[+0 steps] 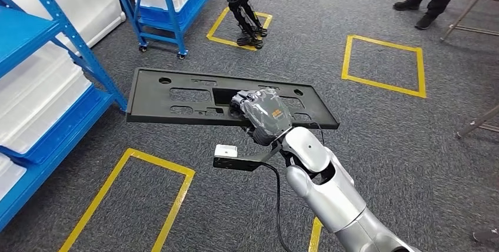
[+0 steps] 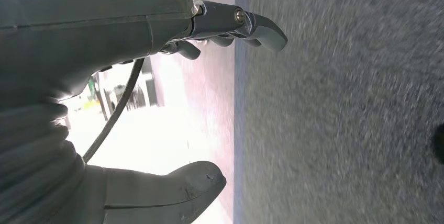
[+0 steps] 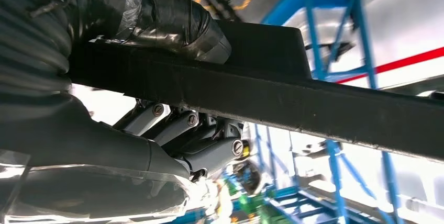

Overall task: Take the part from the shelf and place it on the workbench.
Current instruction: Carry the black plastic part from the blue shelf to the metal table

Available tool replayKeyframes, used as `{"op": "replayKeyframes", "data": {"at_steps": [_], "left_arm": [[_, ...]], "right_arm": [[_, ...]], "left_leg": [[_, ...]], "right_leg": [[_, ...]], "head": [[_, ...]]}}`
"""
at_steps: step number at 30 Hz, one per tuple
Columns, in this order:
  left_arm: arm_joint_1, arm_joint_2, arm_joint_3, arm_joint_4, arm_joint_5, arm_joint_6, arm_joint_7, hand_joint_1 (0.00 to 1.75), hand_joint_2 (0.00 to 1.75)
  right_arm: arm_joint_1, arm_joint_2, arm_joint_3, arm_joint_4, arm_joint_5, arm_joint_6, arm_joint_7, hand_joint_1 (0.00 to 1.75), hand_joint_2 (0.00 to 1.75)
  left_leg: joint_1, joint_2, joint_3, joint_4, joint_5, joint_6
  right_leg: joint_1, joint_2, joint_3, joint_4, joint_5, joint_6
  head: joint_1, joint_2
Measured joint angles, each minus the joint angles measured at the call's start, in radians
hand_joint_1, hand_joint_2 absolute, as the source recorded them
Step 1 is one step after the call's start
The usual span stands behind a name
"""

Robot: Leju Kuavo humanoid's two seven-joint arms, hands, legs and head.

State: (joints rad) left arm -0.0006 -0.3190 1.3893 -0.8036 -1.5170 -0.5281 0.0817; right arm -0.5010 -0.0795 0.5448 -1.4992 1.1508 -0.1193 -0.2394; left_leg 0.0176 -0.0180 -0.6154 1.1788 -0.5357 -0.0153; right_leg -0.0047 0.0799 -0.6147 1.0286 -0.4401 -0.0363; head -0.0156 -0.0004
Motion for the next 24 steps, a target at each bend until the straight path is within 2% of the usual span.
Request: {"op": "replayKeyframes", "data": {"at_steps": [1,3,4,5,6,7,9,10,11,12,13,14,15,17,18,19,21,22,24], "left_arm": [[0.001,-0.002,-0.005,-0.002,-0.007,0.002,-0.006,0.00,1.75],[0.002,-0.009,-0.016,-0.004,-0.019,0.010,-0.017,0.00,1.75],[0.003,-0.012,-0.023,-0.004,-0.022,0.015,-0.020,0.00,1.75],[0.004,-0.015,-0.031,-0.004,-0.024,0.021,-0.021,0.00,1.75],[0.006,-0.018,-0.039,-0.004,-0.025,0.026,-0.021,0.00,1.75],[0.007,-0.021,-0.048,-0.004,-0.023,0.029,-0.019,0.00,1.75],[0.012,-0.025,-0.060,-0.004,-0.008,0.034,-0.011,0.00,1.75],[0.015,-0.026,-0.064,-0.005,0.005,0.036,-0.004,0.00,1.75],[0.017,-0.027,-0.066,-0.007,0.021,0.036,0.005,0.00,1.75],[0.018,-0.027,-0.066,-0.010,0.034,0.034,0.013,0.00,1.75],[0.018,-0.027,-0.066,-0.014,0.043,0.031,0.021,0.00,1.75],[0.018,-0.027,-0.066,-0.019,0.047,0.025,0.028,0.00,1.75],[0.018,-0.027,-0.067,-0.024,0.048,0.019,0.034,0.00,1.75],[0.019,-0.028,-0.068,-0.032,0.036,0.009,0.043,0.00,1.75],[0.020,-0.029,-0.069,-0.035,0.026,0.008,0.045,0.00,1.75],[0.021,-0.029,-0.070,-0.038,0.014,0.007,0.045,0.00,1.75],[0.023,-0.030,-0.077,-0.042,-0.005,0.008,0.040,0.00,1.75],[0.024,-0.030,-0.081,-0.044,-0.011,0.008,0.037,0.00,1.75],[0.028,-0.031,-0.087,-0.046,-0.020,0.008,0.028,0.00,1.75]], "right_arm": [[0.003,-0.007,-0.004,-0.007,-0.002,-0.001,0.000,1.68,1.75],[0.014,-0.028,-0.018,-0.027,-0.008,-0.002,-0.003,1.68,1.75],[0.022,-0.042,-0.028,-0.037,-0.012,-0.002,-0.005,1.68,1.75],[0.030,-0.055,-0.037,-0.047,-0.015,-0.002,-0.008,1.68,1.75],[0.038,-0.068,-0.046,-0.055,-0.018,0.000,-0.012,1.68,1.75],[0.043,-0.079,-0.054,-0.061,-0.019,0.002,-0.016,1.68,1.75],[0.046,-0.090,-0.062,-0.070,-0.020,0.011,-0.024,1.68,1.75],[0.045,-0.090,-0.064,-0.073,-0.018,0.019,-0.026,1.68,1.75],[0.045,-0.087,-0.064,-0.074,-0.015,0.027,-0.027,1.68,1.75],[0.045,-0.081,-0.063,-0.074,-0.011,0.036,-0.026,1.68,1.75],[0.043,-0.072,-0.062,-0.073,-0.004,0.043,-0.022,1.68,1.75],[0.040,-0.063,-0.061,-0.072,0.001,0.047,-0.016,1.68,1.75],[0.036,-0.054,-0.059,-0.071,0.006,0.049,-0.010,1.68,1.75],[0.023,-0.039,-0.053,-0.071,0.013,0.047,0.001,1.68,1.75],[0.020,-0.034,-0.050,-0.071,0.016,0.045,0.006,1.68,1.75],[0.019,-0.031,-0.047,-0.072,0.019,0.043,0.010,1.68,1.75],[0.027,-0.029,-0.045,-0.076,0.022,0.040,0.016,1.68,1.75],[0.030,-0.029,-0.045,-0.079,0.023,0.039,0.018,1.68,1.75],[0.032,-0.027,-0.045,-0.083,0.024,0.036,0.021,1.68,1.75]], "left_leg": [[0.002,-0.025,0.028,-0.067,0.028,0.002],[0.004,-0.060,0.057,-0.136,0.046,0.007],[0.001,-0.060,0.059,-0.141,0.043,0.010],[0.001,-0.050,0.060,-0.144,0.046,0.015],[0.002,-0.038,0.060,-0.148,0.051,0.022],[0.002,-0.025,0.061,-0.154,0.055,0.030],[0.000,0.004,0.061,-0.161,0.061,0.042],[-0.003,0.019,0.060,-0.162,0.061,0.044],[-0.005,0.034,0.059,-0.162,0.061,0.045],[-0.006,0.049,0.058,-0.161,0.061,0.045],[-0.007,0.063,0.058,-0.161,0.060,0.045],[-0.007,0.075,0.058,-0.161,0.059,0.044],[-0.008,0.087,0.059,-0.161,0.058,0.042],[-0.012,0.105,0.062,-0.160,0.054,0.035],[-0.014,0.113,0.063,-0.159,0.051,0.030],[-0.016,0.122,0.064,-0.159,0.050,0.025],[-0.015,0.137,0.068,-0.159,0.043,0.014],[-0.013,0.126,0.065,-0.147,0.032,0.009],[-0.008,0.076,0.033,-0.069,-0.018,0.002]], "right_leg": [[0.000,0.014,-0.003,0.005,-0.001,0.004],[0.000,0.035,-0.012,0.011,0.001,0.016],[-0.001,0.045,-0.017,0.011,0.004,0.024],[-0.003,0.055,-0.020,0.009,0.008,0.031],[-0.004,0.047,-0.024,0.011,0.007,0.037],[-0.003,0.023,-0.032,0.026,-0.003,0.042],[-0.001,-0.043,-0.074,0.112,-0.056,0.049],[-0.002,-0.063,-0.104,0.176,-0.089,0.053],[-0.004,-0.070,-0.130,0.234,-0.112,0.056],[-0.006,-0.074,-0.145,0.268,-0.119,0.058],[-0.008,-0.076,-0.141,0.266,-0.109,0.058],[-0.009,-0.081,-0.118,0.229,-0.084,0.057],[-0.008,-0.093,-0.082,0.167,-0.052,0.055],[0.002,-0.132,-0.015,0.047,-0.019,0.046],[0.008,-0.145,0.001,0.015,-0.016,0.040],[0.013,-0.148,0.005,0.002,-0.020,0.035],[0.013,-0.128,0.005,-0.006,-0.016,0.022],[0.010,-0.116,0.008,-0.011,-0.013,0.015],[0.004,-0.094,0.012,-0.018,-0.007,0.002]], "head": [[0.000,0.000],[0.000,0.000],[0.000,0.000],[0.000,0.000],[0.000,0.000],[0.000,0.000],[0.001,0.000],[0.001,0.000],[0.001,0.000],[0.001,0.000],[0.001,0.000],[0.001,0.000],[0.001,0.000],[0.001,0.000],[0.001,0.000],[0.001,0.000],[0.001,0.000],[0.001,0.000],[0.001,0.000]]}}
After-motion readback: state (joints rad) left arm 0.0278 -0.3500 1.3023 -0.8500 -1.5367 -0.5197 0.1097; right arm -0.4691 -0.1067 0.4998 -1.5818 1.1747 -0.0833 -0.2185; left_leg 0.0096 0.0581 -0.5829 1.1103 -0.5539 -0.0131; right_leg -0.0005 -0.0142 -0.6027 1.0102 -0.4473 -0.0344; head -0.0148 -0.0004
